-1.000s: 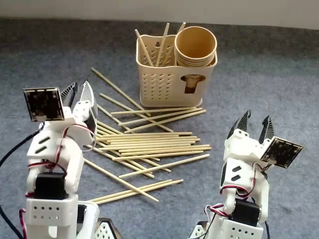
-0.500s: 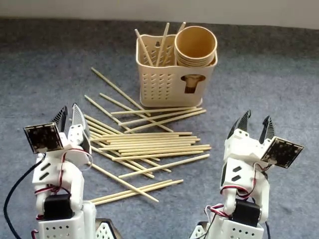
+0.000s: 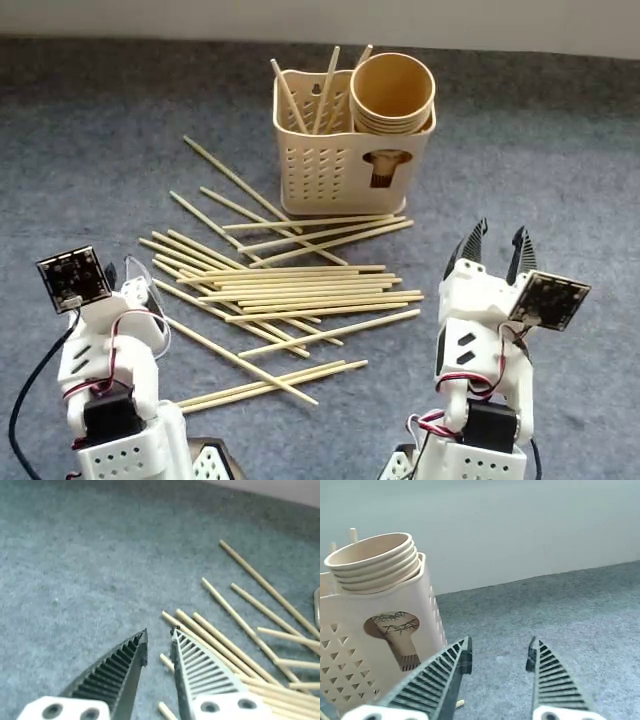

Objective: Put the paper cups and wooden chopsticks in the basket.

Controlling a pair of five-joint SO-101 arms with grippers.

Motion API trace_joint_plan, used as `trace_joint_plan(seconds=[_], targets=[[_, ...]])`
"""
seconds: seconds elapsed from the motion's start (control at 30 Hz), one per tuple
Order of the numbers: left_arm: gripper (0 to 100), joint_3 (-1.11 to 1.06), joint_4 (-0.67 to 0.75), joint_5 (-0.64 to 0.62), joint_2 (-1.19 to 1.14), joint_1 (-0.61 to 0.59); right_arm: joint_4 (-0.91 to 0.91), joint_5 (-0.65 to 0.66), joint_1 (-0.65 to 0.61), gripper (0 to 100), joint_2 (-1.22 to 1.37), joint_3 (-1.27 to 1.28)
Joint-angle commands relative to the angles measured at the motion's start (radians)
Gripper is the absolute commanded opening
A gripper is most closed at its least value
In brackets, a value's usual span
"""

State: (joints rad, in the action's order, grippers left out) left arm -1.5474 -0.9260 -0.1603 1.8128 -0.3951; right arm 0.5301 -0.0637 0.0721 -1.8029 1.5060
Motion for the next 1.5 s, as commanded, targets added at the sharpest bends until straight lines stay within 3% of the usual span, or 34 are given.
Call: trace_joint_plan(seconds=[0.0, 0.27, 0.43, 0.7, 1.13, 1.47], targets=[[10, -0.041, -0.087, -0.002, -0.001, -0.01, -0.019, 0.066, -0.056, 14.5, -0.005, -0.005], [10, -0.148, -0.064, 0.098, -0.001, -0.007, 0.176, 0.207, -0.189, 14.3, -0.001, -0.084], [9, -0.148, -0.071, 0.098, -0.001, -0.007, 0.323, 0.292, -0.285, 14.1, -0.001, -0.22], [9, -0.148, -0.072, 0.101, -0.001, -0.008, 0.409, 0.376, -0.338, 14.1, 0.033, -0.272], [9, -0.148, -0.072, 0.101, -0.001, -0.012, 0.63, 0.437, -0.486, 13.9, 0.638, -0.653], [9, -0.148, -0.072, 0.101, -0.001, -0.013, 0.674, 0.535, -0.691, 13.8, 1.003, -0.708]])
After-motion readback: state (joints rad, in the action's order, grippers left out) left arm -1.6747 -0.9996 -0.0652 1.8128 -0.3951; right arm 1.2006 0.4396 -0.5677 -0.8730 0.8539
